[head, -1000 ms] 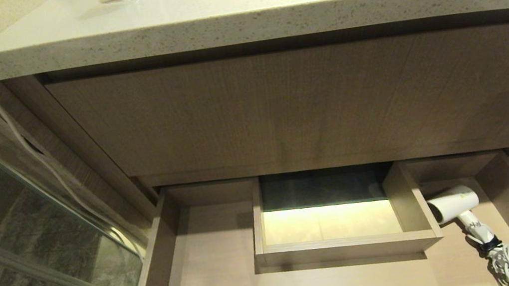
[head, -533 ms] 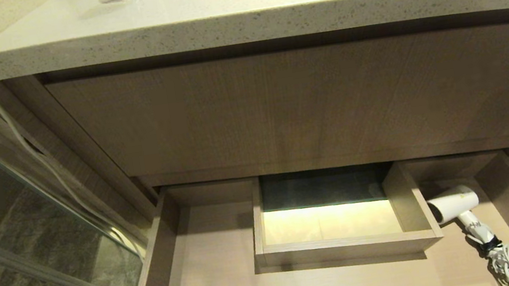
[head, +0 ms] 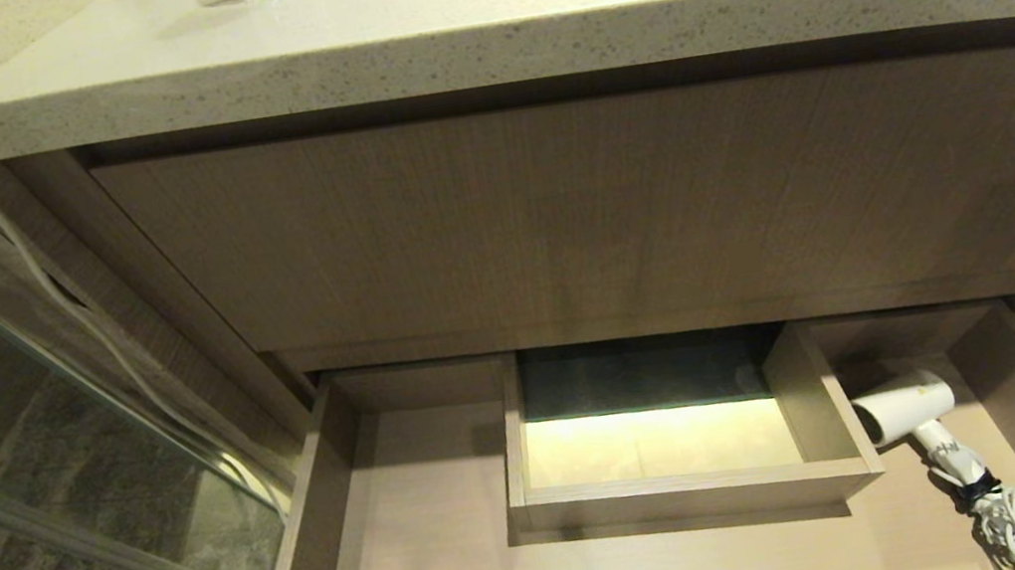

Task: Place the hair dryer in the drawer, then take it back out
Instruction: Close the drawer

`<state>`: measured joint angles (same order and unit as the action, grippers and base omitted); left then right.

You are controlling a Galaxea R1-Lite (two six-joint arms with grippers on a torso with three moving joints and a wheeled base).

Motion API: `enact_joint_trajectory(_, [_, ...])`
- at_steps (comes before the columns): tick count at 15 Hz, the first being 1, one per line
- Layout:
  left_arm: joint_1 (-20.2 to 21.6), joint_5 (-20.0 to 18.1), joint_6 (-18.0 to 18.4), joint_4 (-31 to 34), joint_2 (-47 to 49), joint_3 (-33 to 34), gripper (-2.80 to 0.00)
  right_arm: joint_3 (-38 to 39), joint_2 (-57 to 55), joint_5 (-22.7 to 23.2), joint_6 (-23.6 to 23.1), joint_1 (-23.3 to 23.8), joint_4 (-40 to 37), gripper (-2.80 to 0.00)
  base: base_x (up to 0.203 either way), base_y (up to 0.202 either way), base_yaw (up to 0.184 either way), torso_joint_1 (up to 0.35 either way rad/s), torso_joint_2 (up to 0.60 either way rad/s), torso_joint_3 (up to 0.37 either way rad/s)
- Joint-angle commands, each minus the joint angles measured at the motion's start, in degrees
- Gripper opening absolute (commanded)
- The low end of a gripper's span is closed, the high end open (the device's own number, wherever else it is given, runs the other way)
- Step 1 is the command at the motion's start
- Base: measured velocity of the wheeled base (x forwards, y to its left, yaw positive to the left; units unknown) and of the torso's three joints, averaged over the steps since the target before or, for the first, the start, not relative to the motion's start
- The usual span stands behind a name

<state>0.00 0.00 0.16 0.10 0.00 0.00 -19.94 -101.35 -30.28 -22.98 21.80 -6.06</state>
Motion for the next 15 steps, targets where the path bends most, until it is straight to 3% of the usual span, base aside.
enact_joint_trajectory(1, [0.00, 0.00, 0.02, -0.01, 0.00, 0.00, -2.80, -0.31, -2.68, -0.13, -0.14, 0.17, 0.93, -2.80, 0.000, 0.000, 0.000, 0.000, 0.00, 0.000])
enact_joint_trajectory(15, [0.00, 0.00, 0.02, -0.01, 0.00, 0.00, -2.80, -3.43, -8.16, -0.06, -0.07, 0.17, 8.85, -2.80, 0.000, 0.000, 0.000, 0.000, 0.00, 0.000])
